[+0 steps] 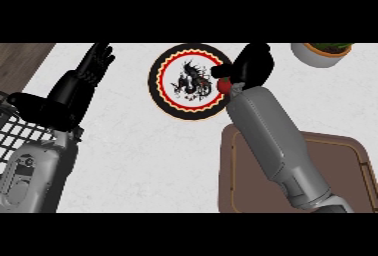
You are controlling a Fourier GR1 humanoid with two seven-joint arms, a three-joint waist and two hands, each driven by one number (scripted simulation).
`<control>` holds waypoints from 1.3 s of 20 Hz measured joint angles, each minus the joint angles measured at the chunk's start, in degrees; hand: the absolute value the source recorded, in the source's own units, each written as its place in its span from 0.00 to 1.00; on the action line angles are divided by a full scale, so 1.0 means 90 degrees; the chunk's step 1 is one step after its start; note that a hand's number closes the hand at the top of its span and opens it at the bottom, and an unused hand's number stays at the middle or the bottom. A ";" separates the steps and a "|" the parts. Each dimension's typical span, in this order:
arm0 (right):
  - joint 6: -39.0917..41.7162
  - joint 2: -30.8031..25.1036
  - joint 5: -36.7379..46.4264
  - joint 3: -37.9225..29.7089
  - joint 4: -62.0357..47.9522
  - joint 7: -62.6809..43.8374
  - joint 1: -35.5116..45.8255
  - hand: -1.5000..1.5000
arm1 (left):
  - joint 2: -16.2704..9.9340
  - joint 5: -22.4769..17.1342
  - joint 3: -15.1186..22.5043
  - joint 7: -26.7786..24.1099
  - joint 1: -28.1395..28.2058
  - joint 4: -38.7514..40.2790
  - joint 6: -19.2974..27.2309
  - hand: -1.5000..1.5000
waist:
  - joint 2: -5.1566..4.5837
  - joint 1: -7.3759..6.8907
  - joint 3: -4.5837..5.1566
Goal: Pick the tomato from the tray and place it in the plate
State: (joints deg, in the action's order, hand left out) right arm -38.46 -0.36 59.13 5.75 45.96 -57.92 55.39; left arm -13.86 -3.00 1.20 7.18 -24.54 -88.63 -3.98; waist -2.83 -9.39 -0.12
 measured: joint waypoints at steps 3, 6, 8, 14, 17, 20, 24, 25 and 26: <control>-0.0719 0.0003 0.0011 -0.0088 -0.0191 -0.0016 0.0195 0.00 | -0.0024 -0.0005 -0.0041 -0.0011 -0.0039 0.0038 -0.0008 0.50 | 0.0014 0.0013 0.0003; -0.1402 0.0007 -0.0140 -0.0138 -0.0347 0.0034 0.0338 0.00 | -0.0074 -0.0025 -0.0099 -0.0062 -0.0010 0.0066 -0.0045 0.50 | 0.0040 0.0041 0.0005; -0.1874 0.0008 -0.0234 -0.0105 -0.0426 0.0043 0.0350 0.00 | -0.0073 -0.0008 -0.0095 -0.0074 0.0029 0.0098 -0.0048 0.50 | 0.0066 0.0089 0.0006; -0.3070 0.0010 -0.0466 0.0335 -0.0697 -0.0198 0.0303 0.00 | -0.0095 -0.0016 -0.0217 -0.0106 0.0157 0.0187 -0.0010 0.50 | 0.0170 0.0306 0.0013; -0.3518 0.0010 -0.0578 0.0784 -0.0593 -0.0408 0.0070 0.00 | -0.0116 0.0011 -0.0274 -0.0117 0.0322 0.0143 0.0034 0.50 | 0.0238 0.0469 0.0014; -0.3888 0.0012 -0.0542 0.1299 -0.0380 -0.0642 -0.0305 0.00 | -0.0193 0.0007 -0.0387 -0.0022 0.0382 0.0050 0.0072 0.50 | 0.0295 0.0641 0.0015; -0.4128 0.0018 -0.0224 0.1960 0.0135 -0.1090 -0.0909 0.00 | -0.0283 -0.0031 -0.0515 -0.0006 0.0605 -0.0050 0.0030 0.50 | 0.0349 0.0842 0.0018; -0.4160 0.0018 -0.0114 0.2107 0.0279 -0.1240 -0.1058 0.00 | -0.0288 -0.0033 -0.0547 -0.0036 0.0654 -0.0062 0.0032 0.50 | 0.0357 0.0875 0.0019; -0.4197 0.0022 0.0011 0.2223 0.0495 -0.1303 -0.1315 0.00 | -0.0297 -0.0038 -0.0577 -0.0012 0.0763 -0.0136 0.0045 0.50 | 0.0371 0.0920 0.0020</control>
State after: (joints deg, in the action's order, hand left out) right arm -76.23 -0.17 59.22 25.76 50.41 -69.64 43.55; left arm -16.54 -3.35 -3.99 7.07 -17.68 -89.86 -3.57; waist 0.52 -1.11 0.06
